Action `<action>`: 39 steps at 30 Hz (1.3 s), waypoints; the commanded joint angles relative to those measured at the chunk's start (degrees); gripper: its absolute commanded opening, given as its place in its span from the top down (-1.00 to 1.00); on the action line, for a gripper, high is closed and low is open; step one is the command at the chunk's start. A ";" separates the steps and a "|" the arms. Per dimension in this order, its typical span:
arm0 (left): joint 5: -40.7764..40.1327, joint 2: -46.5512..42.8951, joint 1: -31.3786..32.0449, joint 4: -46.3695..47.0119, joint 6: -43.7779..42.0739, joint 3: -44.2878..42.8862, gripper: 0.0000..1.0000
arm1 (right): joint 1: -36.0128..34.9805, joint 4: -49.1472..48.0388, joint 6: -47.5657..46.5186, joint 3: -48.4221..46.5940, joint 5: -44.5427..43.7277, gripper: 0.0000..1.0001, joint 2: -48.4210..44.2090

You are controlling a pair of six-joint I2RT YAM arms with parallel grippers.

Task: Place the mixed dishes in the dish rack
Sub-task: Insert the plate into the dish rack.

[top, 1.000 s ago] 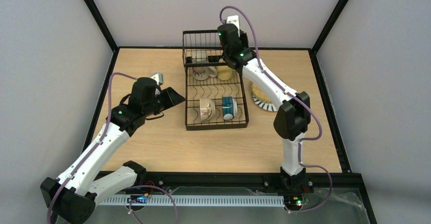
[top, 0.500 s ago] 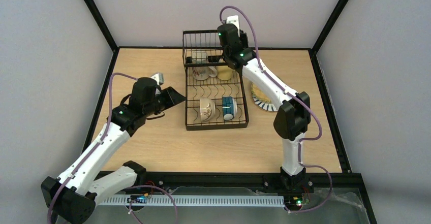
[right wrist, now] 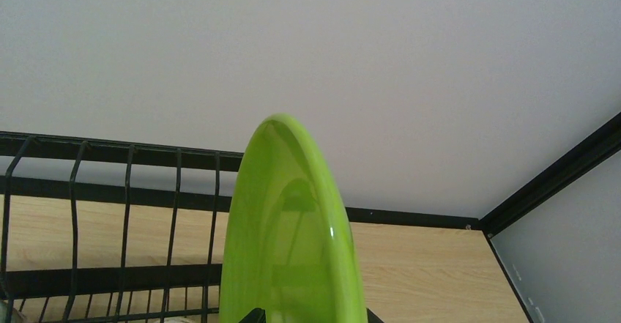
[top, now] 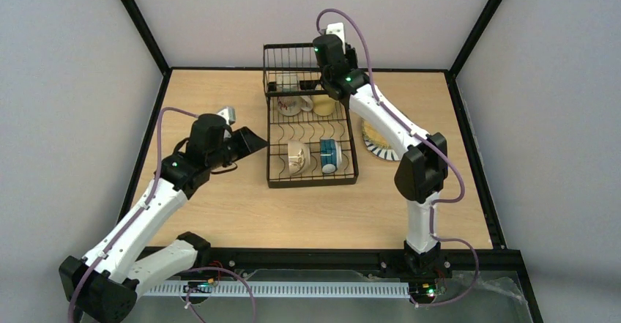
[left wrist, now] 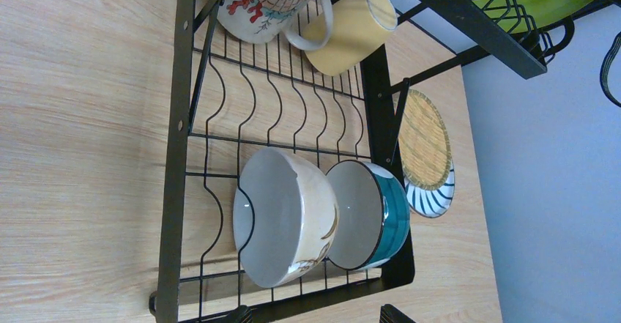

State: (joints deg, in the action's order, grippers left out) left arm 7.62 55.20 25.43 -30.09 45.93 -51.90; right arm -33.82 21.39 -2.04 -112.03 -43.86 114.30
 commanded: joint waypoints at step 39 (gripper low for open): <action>2.35 -4.43 -0.29 0.68 1.57 1.67 -0.98 | -3.71 2.31 17.16 16.63 -5.44 -0.37 -30.28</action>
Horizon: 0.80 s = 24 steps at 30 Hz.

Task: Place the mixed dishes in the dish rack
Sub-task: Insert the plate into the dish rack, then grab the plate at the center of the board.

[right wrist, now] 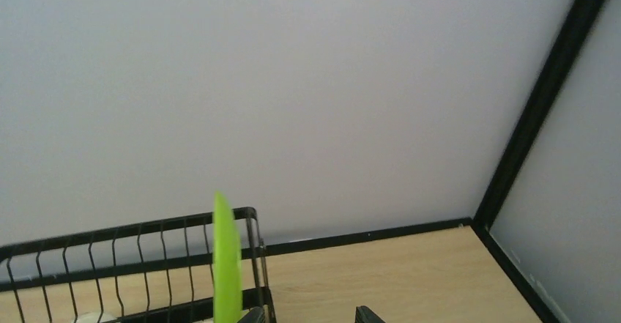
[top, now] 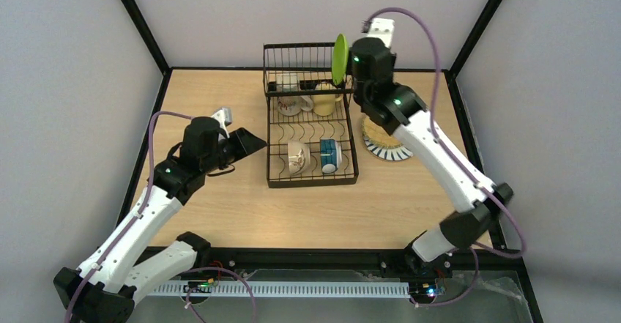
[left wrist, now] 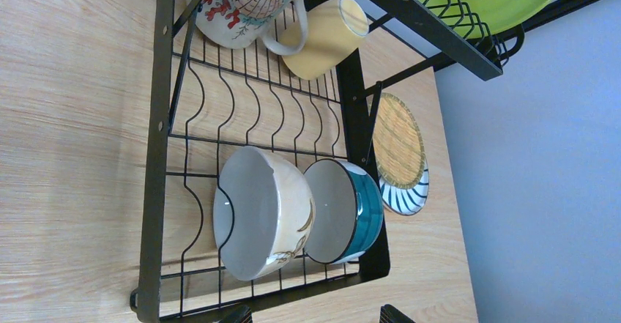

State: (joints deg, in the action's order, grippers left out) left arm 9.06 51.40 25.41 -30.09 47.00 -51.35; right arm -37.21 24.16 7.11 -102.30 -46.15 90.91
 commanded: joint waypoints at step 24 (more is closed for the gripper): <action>4.51 2.40 -0.27 4.31 -1.43 1.49 -0.98 | 21.86 5.91 47.33 50.61 24.05 -0.37 -26.41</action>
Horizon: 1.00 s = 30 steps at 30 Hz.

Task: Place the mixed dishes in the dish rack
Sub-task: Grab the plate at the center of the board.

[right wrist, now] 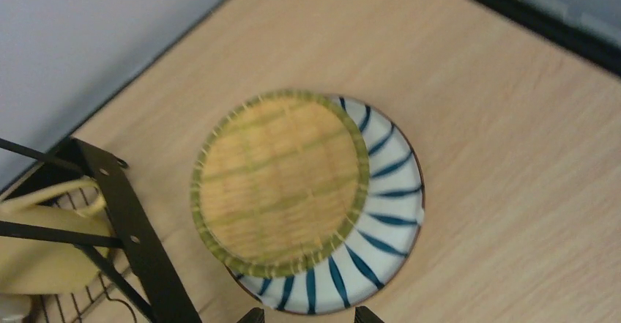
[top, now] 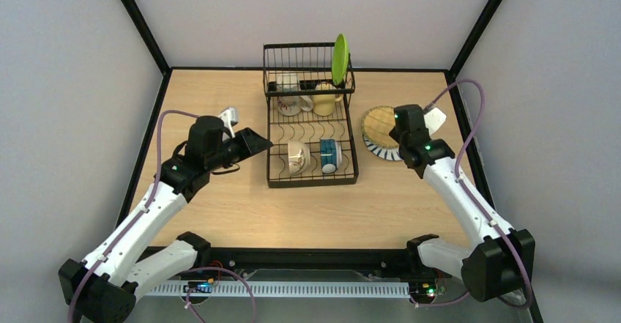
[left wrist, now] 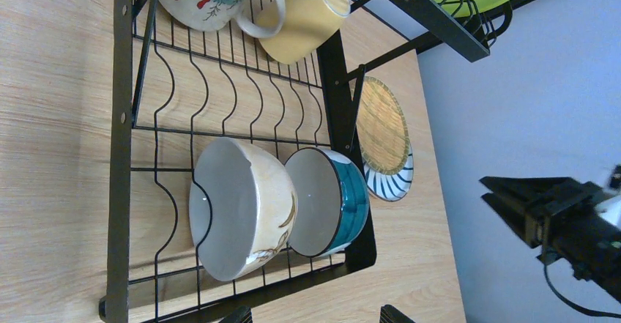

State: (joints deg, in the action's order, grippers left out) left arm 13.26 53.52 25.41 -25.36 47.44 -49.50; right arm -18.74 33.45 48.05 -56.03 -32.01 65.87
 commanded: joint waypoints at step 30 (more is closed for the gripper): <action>-1.75 0.27 -0.27 -0.52 -3.26 -0.39 -0.98 | 19.53 -30.84 11.62 21.37 30.63 -0.38 9.06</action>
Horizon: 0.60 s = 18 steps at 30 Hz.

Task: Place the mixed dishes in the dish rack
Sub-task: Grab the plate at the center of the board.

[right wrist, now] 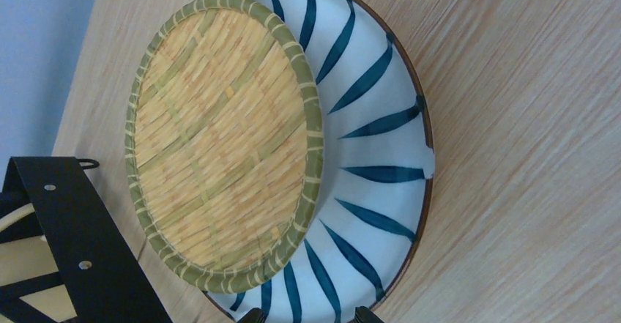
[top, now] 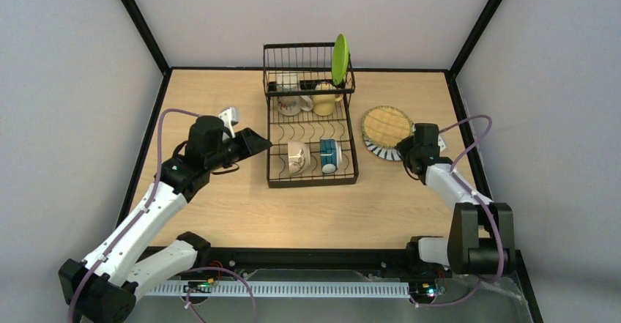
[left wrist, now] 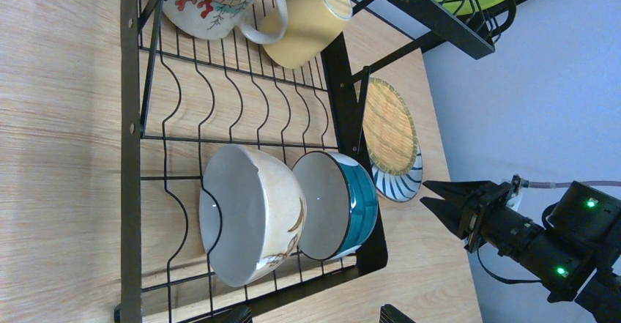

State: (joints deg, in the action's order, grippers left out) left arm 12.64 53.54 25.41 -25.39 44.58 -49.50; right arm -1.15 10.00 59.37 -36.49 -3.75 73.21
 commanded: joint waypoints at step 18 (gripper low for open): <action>-4.06 -0.58 -0.29 1.26 2.21 2.53 -0.98 | 5.94 -21.43 -1.54 0.50 9.02 -0.48 14.90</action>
State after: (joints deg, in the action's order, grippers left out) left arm 10.00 53.45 25.41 -25.17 46.02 -48.12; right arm 3.99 -7.51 58.52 -35.14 4.29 86.26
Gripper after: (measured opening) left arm 0.986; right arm 0.740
